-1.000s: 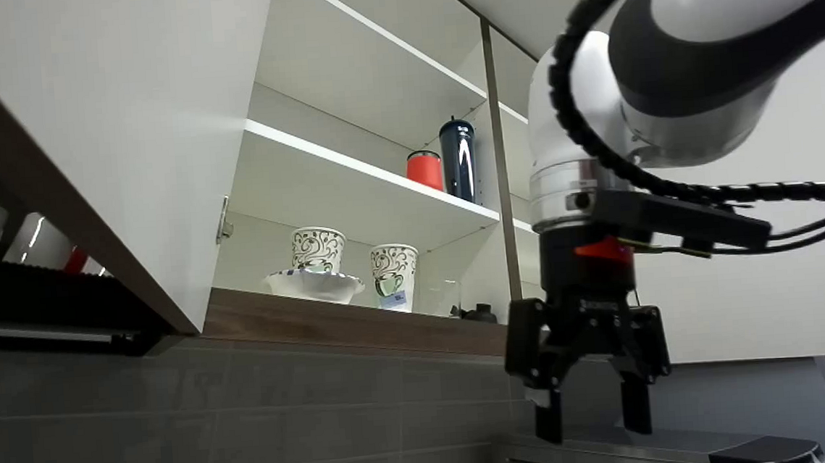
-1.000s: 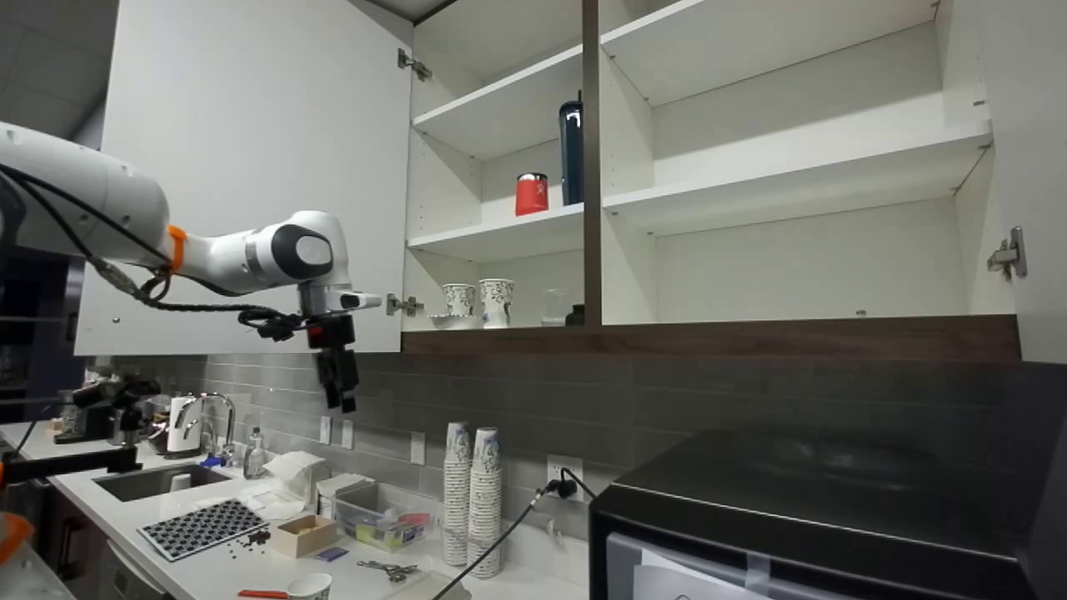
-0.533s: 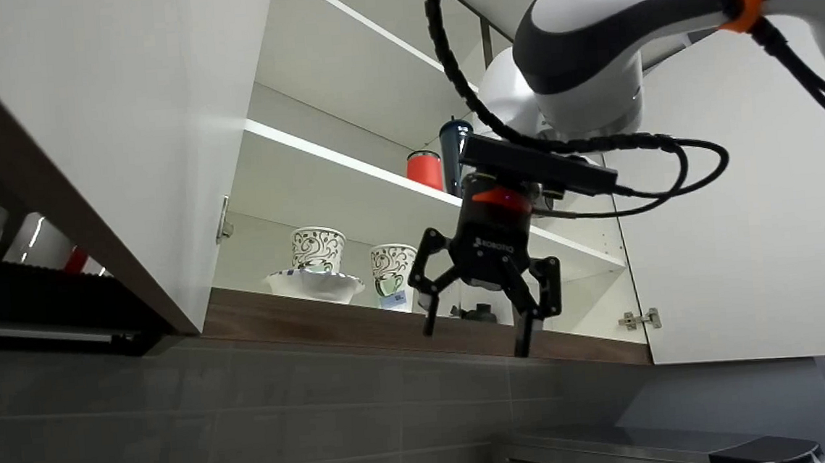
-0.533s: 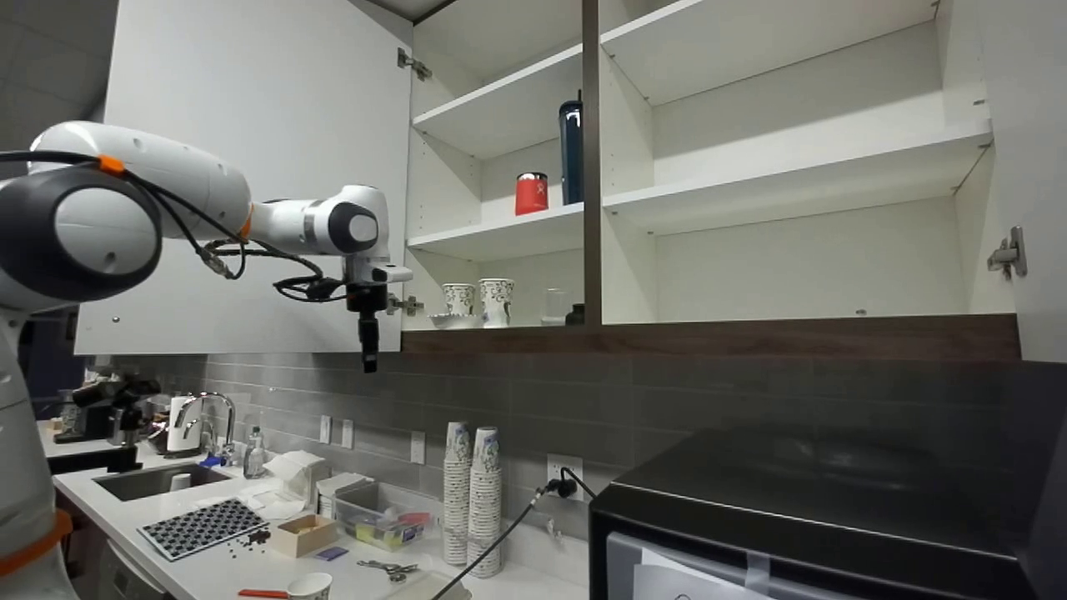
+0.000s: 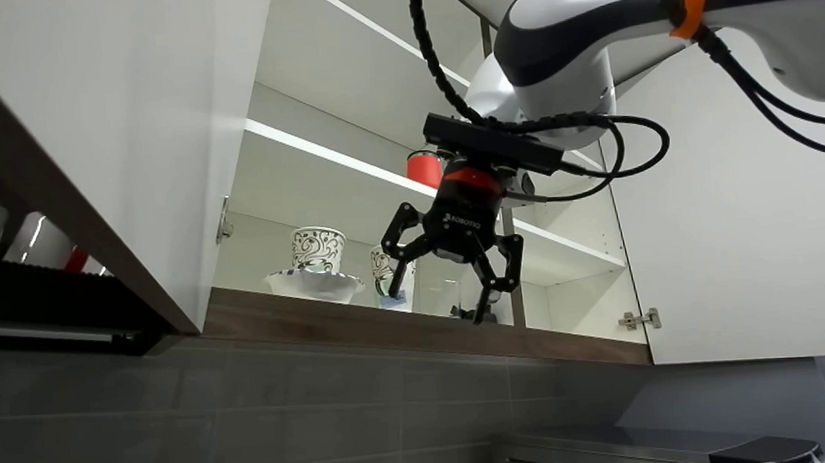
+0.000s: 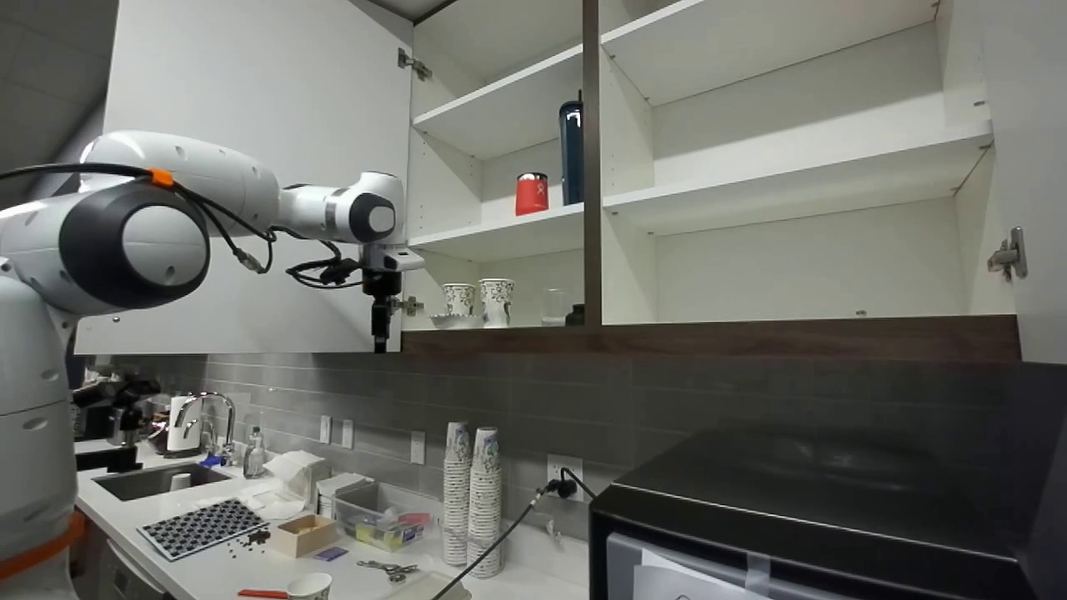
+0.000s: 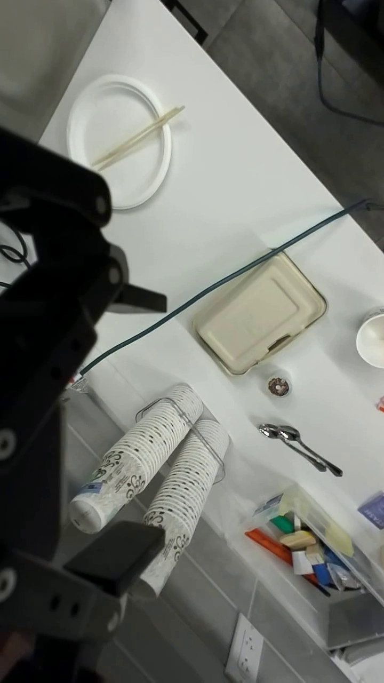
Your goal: Move the plate with the cup to the counter
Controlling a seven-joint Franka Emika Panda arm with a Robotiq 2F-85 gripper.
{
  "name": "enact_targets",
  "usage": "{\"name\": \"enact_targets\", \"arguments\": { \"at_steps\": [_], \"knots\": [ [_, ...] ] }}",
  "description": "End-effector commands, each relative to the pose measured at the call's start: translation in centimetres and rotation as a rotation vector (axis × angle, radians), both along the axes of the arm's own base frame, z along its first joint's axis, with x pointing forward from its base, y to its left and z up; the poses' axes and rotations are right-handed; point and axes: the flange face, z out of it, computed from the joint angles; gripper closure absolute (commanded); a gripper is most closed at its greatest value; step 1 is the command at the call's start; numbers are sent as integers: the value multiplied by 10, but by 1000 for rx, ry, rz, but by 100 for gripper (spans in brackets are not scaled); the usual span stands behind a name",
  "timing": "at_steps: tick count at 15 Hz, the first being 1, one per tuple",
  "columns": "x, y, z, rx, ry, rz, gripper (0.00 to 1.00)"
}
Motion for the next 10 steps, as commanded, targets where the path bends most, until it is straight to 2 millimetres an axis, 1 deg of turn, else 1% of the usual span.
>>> {"name": "enact_targets", "arguments": {
  "at_steps": [1,3,5,7,10],
  "knots": [
    [18,-10,17,125,-84,-125,0],
    [30,-18,27,198,-170,-172,0],
    [42,-25,31,278,-253,-211,0],
    [54,-25,34,338,-328,-220,0],
    [66,-21,32,393,-389,-217,0]
  ]
}}
